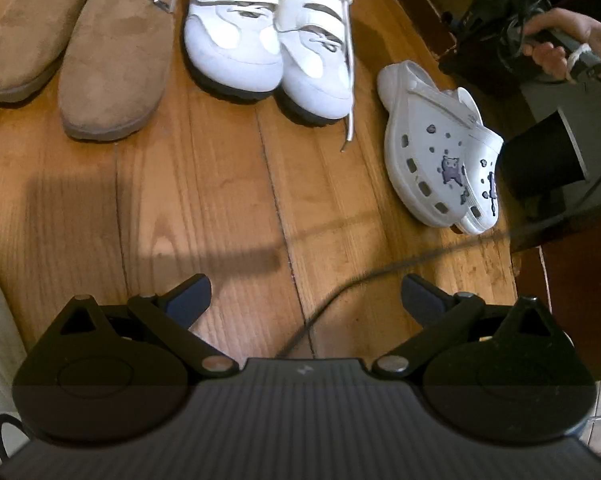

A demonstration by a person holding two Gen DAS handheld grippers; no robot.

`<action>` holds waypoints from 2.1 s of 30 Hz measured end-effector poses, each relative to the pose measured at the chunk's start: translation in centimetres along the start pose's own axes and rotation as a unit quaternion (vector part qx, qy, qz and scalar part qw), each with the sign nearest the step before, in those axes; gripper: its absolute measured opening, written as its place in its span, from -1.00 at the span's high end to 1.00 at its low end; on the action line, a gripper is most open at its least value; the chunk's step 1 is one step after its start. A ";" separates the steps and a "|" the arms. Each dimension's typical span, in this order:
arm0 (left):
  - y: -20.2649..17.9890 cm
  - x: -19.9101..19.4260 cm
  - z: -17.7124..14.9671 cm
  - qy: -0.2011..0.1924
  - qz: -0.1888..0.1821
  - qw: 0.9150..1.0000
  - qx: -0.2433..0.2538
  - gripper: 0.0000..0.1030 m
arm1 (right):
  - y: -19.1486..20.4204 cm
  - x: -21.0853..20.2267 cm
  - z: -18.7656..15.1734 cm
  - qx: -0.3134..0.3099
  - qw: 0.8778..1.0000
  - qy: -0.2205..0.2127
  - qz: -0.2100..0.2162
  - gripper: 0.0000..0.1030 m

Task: Organize scattered shoes

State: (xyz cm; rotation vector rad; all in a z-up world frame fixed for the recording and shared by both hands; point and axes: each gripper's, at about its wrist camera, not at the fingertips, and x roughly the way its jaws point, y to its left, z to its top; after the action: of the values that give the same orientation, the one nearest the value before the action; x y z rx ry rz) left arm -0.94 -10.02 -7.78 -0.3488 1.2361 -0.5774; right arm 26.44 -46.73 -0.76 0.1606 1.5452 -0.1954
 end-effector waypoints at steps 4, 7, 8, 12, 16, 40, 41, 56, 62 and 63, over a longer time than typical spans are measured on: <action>1.0 -0.4 0.2 0.004 0.012 1.000 -0.015 -1.00 | -2.7 0.3 -1.8 -0.009 0.999 -0.008 -0.051 -0.32; 0.9 -1.0 0.4 -0.006 0.006 1.000 -0.018 -1.00 | -7.6 -0.5 -5.1 0.049 0.996 -0.070 0.022 -0.55; 0.9 -1.1 0.4 -0.008 0.004 1.000 -0.018 -1.00 | -9.2 -1.2 -7.0 0.069 0.990 -0.105 0.057 -0.56; 0.5 -1.3 0.3 -0.004 0.008 1.000 -0.006 -1.00 | -13.8 -2.1 -16.1 0.091 0.954 -0.248 0.145 -0.86; 0.0 -1.3 0.3 0.000 0.006 1.000 0.004 -1.00 | -15.3 -0.5 -23.6 0.056 0.939 -0.311 0.133 -0.90; 0.4 -1.2 0.9 -0.002 0.014 1.000 -0.001 -1.00 | -3.8 6.5 -18.1 -0.142 0.928 -0.340 0.055 -1.00; 0.5 -1.1 0.9 -0.002 0.015 1.000 -0.001 -1.00 | -3.8 6.4 -18.1 -0.143 0.927 -0.342 0.055 -1.00; 1.8 -2.1 1.5 -0.016 0.029 0.999 -0.022 -1.00 | 0.4 5.5 -23.0 -0.121 0.931 -0.339 0.062 -0.75; 1.5 -2.7 1.5 -0.030 0.044 0.998 -0.015 -1.00 | 3.1 7.5 -22.3 -0.158 0.927 -0.341 0.005 -0.89; 1.5 -2.8 1.4 -0.031 0.048 0.998 -0.015 -1.00 | 3.3 7.6 -21.3 -0.147 0.926 -0.347 0.001 -0.85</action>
State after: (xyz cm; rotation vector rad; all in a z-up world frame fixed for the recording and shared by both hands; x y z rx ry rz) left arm 0.18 -7.25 -6.01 -0.3281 1.1950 -0.4636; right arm 6.53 -38.91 -8.86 -0.1383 0.8487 -0.0085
